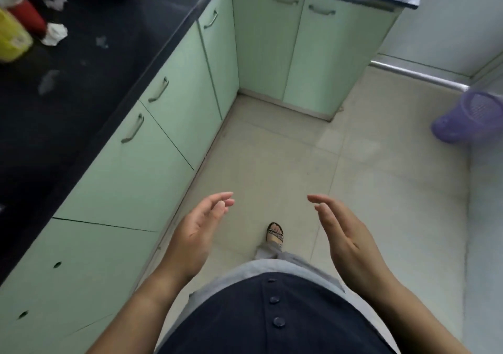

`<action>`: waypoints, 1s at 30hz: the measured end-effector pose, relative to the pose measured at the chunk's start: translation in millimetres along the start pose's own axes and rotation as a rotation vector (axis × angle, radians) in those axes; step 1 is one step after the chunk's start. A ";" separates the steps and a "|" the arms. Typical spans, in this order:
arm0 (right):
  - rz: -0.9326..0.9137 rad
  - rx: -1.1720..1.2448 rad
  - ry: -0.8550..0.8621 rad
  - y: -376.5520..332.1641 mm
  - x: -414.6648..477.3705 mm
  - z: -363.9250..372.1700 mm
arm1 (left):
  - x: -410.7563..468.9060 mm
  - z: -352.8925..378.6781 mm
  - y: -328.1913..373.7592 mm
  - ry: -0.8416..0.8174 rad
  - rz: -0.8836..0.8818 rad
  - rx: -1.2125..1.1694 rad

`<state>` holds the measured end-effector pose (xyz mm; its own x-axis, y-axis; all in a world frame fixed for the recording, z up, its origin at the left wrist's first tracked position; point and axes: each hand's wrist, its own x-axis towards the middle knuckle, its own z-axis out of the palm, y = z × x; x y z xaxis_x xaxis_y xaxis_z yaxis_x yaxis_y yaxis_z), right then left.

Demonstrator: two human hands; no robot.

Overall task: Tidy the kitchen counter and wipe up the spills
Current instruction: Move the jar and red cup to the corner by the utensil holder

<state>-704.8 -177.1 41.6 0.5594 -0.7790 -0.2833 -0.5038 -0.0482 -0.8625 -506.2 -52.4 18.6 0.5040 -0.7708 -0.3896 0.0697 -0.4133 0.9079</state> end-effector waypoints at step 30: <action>-0.467 -0.356 -0.594 -223.1 456.8 155.7 | 283.6 -219.4 86.9 0.594 -0.086 -0.216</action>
<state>-234.4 -424.9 39.4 0.9661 -0.1756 -0.1895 -0.2562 -0.5571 -0.7899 -168.4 -200.6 20.9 0.8762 -0.3132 -0.3662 0.2717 -0.3065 0.9123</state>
